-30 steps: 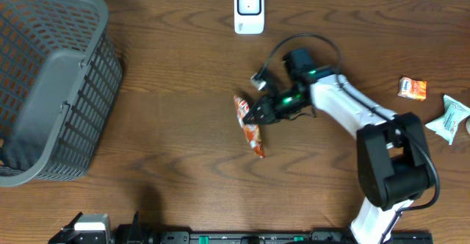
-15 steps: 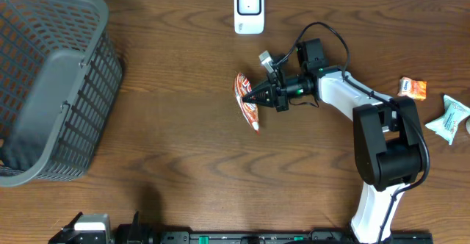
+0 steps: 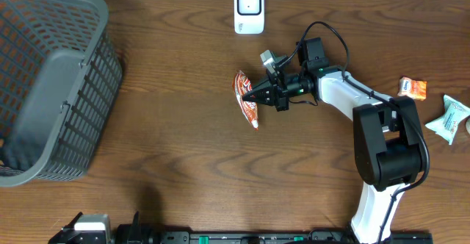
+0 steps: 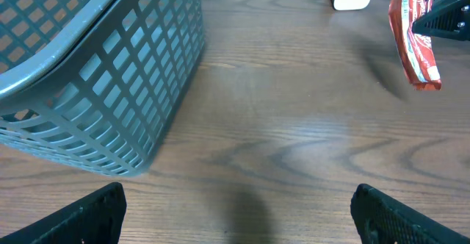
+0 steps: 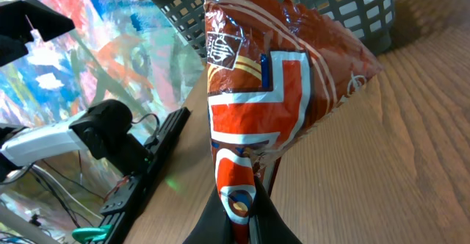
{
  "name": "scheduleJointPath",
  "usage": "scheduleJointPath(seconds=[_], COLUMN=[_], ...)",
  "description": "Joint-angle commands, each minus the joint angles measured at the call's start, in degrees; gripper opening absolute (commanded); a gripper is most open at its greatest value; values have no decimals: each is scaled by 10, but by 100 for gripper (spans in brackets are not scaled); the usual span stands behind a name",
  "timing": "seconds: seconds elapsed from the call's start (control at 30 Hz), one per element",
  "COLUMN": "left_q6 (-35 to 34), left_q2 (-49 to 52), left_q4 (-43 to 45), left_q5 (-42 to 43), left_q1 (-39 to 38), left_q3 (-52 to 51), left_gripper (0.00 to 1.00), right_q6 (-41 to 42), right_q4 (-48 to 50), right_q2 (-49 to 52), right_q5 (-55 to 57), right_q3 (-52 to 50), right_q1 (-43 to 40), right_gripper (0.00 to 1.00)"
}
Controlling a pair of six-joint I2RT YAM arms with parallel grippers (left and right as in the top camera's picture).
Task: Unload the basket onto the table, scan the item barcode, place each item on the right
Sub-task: 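Lift the TOP bar with the right gripper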
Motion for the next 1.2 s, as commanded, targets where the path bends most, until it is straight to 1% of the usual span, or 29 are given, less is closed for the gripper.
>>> scheduleJointPath(seconds=[0.0,0.17,0.23,0.4,0.5,0.7,0.73,0.9,1.17], left_q6=[8,8,8,8,8,8,8,8,8], left_q2=[-2,-2,-2,-2,-2,-2,-2,-2,-2], left_q4=[-1,-1,-1,-1,-1,-1,-1,-1,-1], left_q5=[-7,-7,-7,-7,-7,-7,-7,-7,-7], left_q1=[2,2,2,2,2,2,2,2,2], left_q3=[2,2,2,2,2,2,2,2,2], left_gripper=[98,98,98,98,98,98,98,98,98], right_q6=[-15,-14,-20,-80,-125,-191,-191,-191,-191], right_q4=[-7,-49,-90,-175,-203,-188,-157,-85,-31], right_q2=[3,3,3,3,3,3,3,3,3], right_q5=[-24,-24,-24,-24,-23,-24,-24,-24,-24], right_q3=[-4,-4,-4,-22,-47,-106,-122,-144,-146], right_q1=[-2,-4,-4,-7,-18,-51,-59,-63,-62], right_gripper=[1,1,1,1,1,1,1,1,1])
